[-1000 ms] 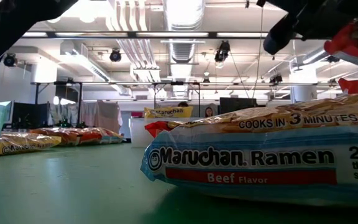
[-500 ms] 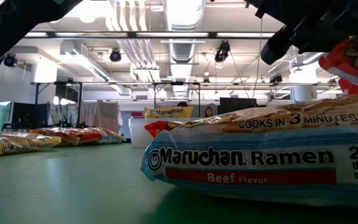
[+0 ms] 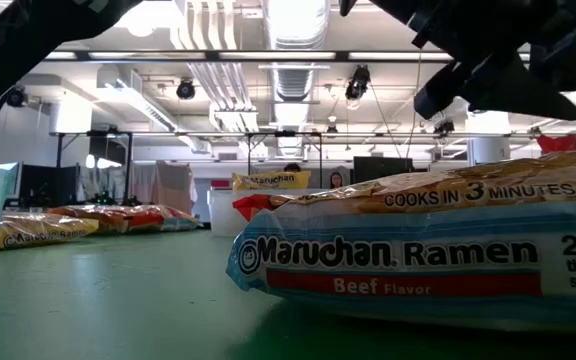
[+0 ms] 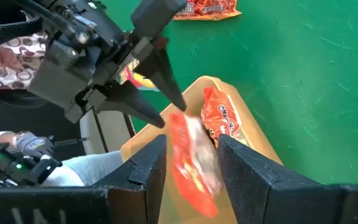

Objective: Sort Maruchan noodles
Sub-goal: Put the top right orange noodle pack into the orange bin, then put the bottom orange noodle pack into the orange bin

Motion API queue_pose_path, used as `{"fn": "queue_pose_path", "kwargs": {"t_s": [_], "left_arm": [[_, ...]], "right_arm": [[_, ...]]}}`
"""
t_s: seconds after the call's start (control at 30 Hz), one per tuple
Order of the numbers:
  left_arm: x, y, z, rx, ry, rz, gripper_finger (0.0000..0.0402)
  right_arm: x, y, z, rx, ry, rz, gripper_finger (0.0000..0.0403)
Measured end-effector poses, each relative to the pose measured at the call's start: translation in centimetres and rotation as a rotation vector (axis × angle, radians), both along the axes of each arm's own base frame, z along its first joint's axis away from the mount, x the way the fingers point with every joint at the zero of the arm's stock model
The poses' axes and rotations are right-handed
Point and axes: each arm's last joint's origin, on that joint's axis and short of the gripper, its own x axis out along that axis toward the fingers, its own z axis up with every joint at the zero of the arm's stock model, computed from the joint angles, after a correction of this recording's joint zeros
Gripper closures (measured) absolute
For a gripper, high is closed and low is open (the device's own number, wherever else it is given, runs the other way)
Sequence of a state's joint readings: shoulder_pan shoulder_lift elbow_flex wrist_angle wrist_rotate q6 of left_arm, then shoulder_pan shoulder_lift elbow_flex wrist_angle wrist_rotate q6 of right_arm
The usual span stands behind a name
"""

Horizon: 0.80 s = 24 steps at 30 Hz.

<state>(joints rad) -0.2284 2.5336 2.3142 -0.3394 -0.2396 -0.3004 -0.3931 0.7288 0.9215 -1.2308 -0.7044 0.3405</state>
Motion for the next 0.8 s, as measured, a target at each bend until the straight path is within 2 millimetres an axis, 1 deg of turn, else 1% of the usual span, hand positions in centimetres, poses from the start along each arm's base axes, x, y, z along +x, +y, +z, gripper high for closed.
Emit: {"fn": "queue_pose_path", "kwargs": {"t_s": [0.07,0.2,0.3,0.4,0.57,0.7,0.8], "left_arm": [[0.1,0.4,0.4,0.016,-0.013,0.031,0.0236],[0.2,1.2,2.2,0.001,-0.062,0.049,0.0234],[-0.1,1.3,3.0,-0.017,-0.062,0.063,0.0236],[-0.3,1.4,3.0,-0.013,-0.033,0.093,0.0241],[-1.2,1.6,2.6,-0.028,0.053,0.212,0.0249],[-1.9,0.8,2.4,-0.054,0.113,0.236,0.0255],[-2.8,0.1,2.7,-0.065,0.164,0.247,0.026]], "right_arm": [[0.0,0.0,0.0,0.0,0.0,0.0,0.0268],[0.0,0.0,0.0,0.0,0.0,0.0,0.0268],[0.0,0.0,0.0,-0.003,-0.002,0.004,0.0268],[0.0,0.0,0.0,-0.013,-0.012,0.015,0.0268],[0.1,-0.2,-0.1,-0.079,-0.032,0.017,0.0268],[0.6,-0.4,-1.2,-0.126,-0.102,-0.019,0.0268],[0.9,-0.6,-2.7,-0.117,-0.141,-0.059,0.0268]]}}
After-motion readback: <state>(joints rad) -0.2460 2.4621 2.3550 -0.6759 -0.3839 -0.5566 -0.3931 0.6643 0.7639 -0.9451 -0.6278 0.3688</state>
